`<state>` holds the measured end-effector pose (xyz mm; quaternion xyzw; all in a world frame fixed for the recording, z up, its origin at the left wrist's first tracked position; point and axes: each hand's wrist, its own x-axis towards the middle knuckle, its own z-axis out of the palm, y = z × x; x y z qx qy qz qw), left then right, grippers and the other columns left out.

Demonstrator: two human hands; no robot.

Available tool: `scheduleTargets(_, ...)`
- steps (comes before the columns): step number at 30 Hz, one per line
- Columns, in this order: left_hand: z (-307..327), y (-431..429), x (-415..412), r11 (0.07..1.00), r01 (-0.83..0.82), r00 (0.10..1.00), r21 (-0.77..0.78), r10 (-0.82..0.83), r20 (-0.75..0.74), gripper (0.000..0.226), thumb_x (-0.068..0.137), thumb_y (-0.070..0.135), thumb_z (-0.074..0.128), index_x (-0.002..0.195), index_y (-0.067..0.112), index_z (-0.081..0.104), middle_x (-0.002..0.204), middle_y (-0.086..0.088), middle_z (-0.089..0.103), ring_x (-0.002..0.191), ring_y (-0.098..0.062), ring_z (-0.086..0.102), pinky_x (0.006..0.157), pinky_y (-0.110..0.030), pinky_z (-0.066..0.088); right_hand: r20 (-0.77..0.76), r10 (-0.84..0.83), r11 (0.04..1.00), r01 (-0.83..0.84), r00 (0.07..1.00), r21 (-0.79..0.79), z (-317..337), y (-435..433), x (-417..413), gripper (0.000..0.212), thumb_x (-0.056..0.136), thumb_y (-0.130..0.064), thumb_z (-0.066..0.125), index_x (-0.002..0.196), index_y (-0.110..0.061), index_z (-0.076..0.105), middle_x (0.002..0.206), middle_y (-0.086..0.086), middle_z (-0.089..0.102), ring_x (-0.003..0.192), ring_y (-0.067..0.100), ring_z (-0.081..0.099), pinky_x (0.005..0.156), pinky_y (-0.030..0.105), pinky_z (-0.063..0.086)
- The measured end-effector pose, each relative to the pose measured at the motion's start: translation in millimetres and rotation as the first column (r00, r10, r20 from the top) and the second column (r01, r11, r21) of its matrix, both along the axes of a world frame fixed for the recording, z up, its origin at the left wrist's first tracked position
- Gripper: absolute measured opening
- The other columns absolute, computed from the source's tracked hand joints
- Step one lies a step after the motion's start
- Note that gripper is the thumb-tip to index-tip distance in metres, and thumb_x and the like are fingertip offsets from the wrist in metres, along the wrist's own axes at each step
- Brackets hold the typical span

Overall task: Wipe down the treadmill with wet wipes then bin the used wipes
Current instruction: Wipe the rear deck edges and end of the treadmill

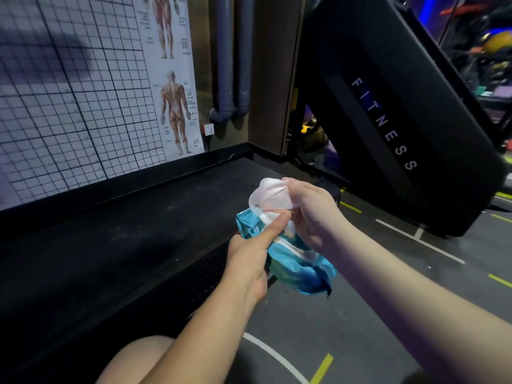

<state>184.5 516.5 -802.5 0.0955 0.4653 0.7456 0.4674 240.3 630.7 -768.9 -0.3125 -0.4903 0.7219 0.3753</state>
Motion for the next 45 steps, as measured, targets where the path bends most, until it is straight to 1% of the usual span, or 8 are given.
scheduleTargets(5, -4.9, -4.7, -2.3, 0.998, -0.002, 1.000, -0.068, 0.000, -0.027, 0.035, 0.081, -0.003, 0.084, 0.115, 0.002, 0.074, 0.096, -0.018, 0.080, 0.082, -0.031, 0.079, 0.071, -0.040, 0.066, -0.055, 0.021, 1.000, -0.022, 0.998, -0.018, 12.0, -5.8, 2.5, 0.034, 0.090, -0.007, 0.058, 0.121, 0.004, 0.065, 0.109, 0.023, 0.070, 0.090, 0.031, 0.073, 0.077, 0.043, 0.061)
scheduleTargets(14, -16.1, -8.6, -5.1, 0.985, 0.021, 0.990, -0.173, -0.045, -0.131, 0.042, 0.076, -0.025, 0.071, 0.113, -0.004, 0.071, 0.090, -0.021, 0.079, 0.072, -0.032, 0.078, 0.057, -0.036, 0.063, -0.322, -0.228, 0.954, 0.145, 0.919, -0.262, 61.0, 15.0, 31.3, 0.023, 0.102, 0.000, 0.045, 0.093, -0.002, 0.066, 0.101, 0.014, 0.075, 0.082, 0.016, 0.070, 0.051, 0.017, 0.051)
scheduleTargets(23, -32.0, -7.7, -46.0, 0.907, -0.333, 0.935, -0.257, 0.352, 0.031, 0.042, 0.084, -0.008, 0.077, 0.124, -0.004, 0.065, 0.113, -0.026, 0.073, 0.085, -0.036, 0.075, 0.061, -0.040, 0.061, -0.385, -0.506, 0.851, 0.374, 0.772, -0.368, 51.4, 43.0, 61.6, 0.014, 0.097, -0.002, 0.057, 0.103, -0.010, 0.068, 0.109, 0.007, 0.074, 0.104, 0.019, 0.071, 0.047, 0.016, 0.050)
scheduleTargets(26, -24.8, -13.5, -70.1, 0.898, -0.389, 0.912, -0.207, 0.406, 0.050, 0.043, 0.088, 0.002, 0.077, 0.128, -0.002, 0.065, 0.122, -0.022, 0.073, 0.100, -0.034, 0.074, 0.083, -0.047, 0.063, -0.244, -0.423, 0.903, 0.383, 0.872, -0.197, 18.3, 50.4, 57.9, 0.017, 0.103, -0.014, 0.051, 0.106, -0.008, 0.066, 0.109, -0.001, 0.075, 0.099, 0.012, 0.069, 0.071, 0.023, 0.055)
scheduleTargets(29, -22.7, -15.3, -97.4, 0.906, -0.381, 0.918, -0.187, 0.394, 0.038, 0.041, 0.093, 0.012, 0.074, 0.130, -0.001, 0.063, 0.128, -0.014, 0.070, 0.108, -0.029, 0.072, 0.074, -0.037, 0.064, 0.201, -0.355, 0.917, 0.297, 0.913, 0.268, -38.3, 62.8, 49.4, 0.026, 0.102, -0.023, 0.049, 0.102, -0.012, 0.072, 0.105, 0.003, 0.077, 0.092, 0.022, 0.072, 0.077, 0.039, 0.057)
scheduleTargets(33, -17.5, -13.6, -123.9, 0.919, -0.298, 0.952, -0.259, 0.307, -0.004, 0.003, 0.101, 0.009, 0.063, 0.101, 0.007, 0.061, 0.122, -0.016, 0.073, 0.107, -0.025, 0.074, 0.057, -0.027, 0.058, 0.681, -0.436, 0.639, -0.331, 0.588, 0.695, -89.5, 86.0, 44.5, 0.030, 0.104, -0.031, 0.050, 0.099, -0.013, 0.073, 0.095, 0.003, 0.074, 0.089, 0.026, 0.067, 0.071, 0.035, 0.050)
scheduleTargets(37, -17.8, 9.6, -136.2, 0.923, -0.248, 0.951, -0.295, 0.290, 0.110, 0.015, 0.099, -0.005, 0.059, 0.088, 0.004, 0.059, 0.063, -0.018, 0.071, 0.038, -0.023, 0.066, 0.027, -0.033, 0.046, 0.714, -0.470, 0.600, -0.405, 0.520, 0.690, -113.7, 112.8, 35.7, 0.028, 0.104, -0.030, 0.051, 0.095, -0.011, 0.070, 0.087, 0.007, 0.073, 0.085, 0.030, 0.067, 0.068, 0.036, 0.048)
scheduleTargets(45, -45.6, 87.9, -173.9, 0.922, -0.265, 0.951, -0.283, 0.298, 0.080, 0.015, 0.092, -0.008, 0.067, 0.101, 0.004, 0.067, 0.090, -0.020, 0.073, 0.062, -0.030, 0.074, 0.045, -0.039, 0.058, 0.584, -0.529, 0.539, -0.289, 0.616, 0.791, -126.8, 166.2, 8.2, 0.026, 0.105, -0.028, 0.053, 0.105, -0.014, 0.074, 0.103, -0.002, 0.076, 0.094, 0.020, 0.067, 0.072, 0.027, 0.042)
